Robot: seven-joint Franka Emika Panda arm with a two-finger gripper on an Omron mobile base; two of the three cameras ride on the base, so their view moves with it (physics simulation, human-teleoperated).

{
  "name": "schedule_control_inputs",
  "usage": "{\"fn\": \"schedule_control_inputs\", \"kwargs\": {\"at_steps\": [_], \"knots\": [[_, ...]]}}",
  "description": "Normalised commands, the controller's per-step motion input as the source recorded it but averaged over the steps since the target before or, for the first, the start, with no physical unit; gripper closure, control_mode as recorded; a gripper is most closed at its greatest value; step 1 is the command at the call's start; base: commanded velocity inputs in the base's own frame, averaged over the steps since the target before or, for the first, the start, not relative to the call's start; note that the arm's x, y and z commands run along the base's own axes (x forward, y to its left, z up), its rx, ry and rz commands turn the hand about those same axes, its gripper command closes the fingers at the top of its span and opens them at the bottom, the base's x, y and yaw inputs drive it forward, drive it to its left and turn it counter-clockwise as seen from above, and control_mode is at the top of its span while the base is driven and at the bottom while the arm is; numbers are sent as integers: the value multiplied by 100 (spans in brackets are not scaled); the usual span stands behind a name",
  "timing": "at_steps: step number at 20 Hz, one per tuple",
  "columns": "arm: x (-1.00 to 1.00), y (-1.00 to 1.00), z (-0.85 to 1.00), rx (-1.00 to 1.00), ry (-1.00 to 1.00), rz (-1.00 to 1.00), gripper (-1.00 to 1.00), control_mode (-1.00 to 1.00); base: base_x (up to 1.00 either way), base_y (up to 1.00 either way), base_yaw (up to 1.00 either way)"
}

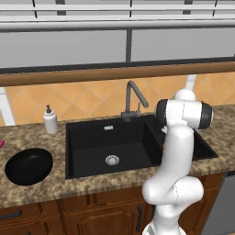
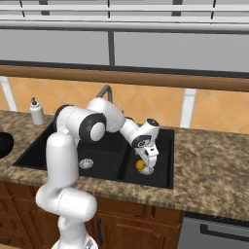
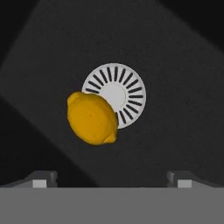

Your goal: Pick the lemon from the sink and place it in the bowl. Then pick the bowl and place it in the microwave. Then close the microwave door and press the start button.

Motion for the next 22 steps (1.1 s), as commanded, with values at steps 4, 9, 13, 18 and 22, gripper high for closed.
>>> {"fn": "schedule_control_inputs", "kwargs": {"at_steps": [4, 9, 13, 18, 22], "knots": [[15, -3, -23, 0, 0, 0, -100, -100, 0, 0, 0], [18, -1, -29, 0, 0, 0, -100, -100, 0, 0, 0], [19, -2, -21, 0, 0, 0, -100, -100, 0, 0, 0], [2, -2, -15, 0, 0, 0, -100, -100, 0, 0, 0], [0, 0, -21, 0, 0, -1, -100, -100, 0, 0, 0]]}}
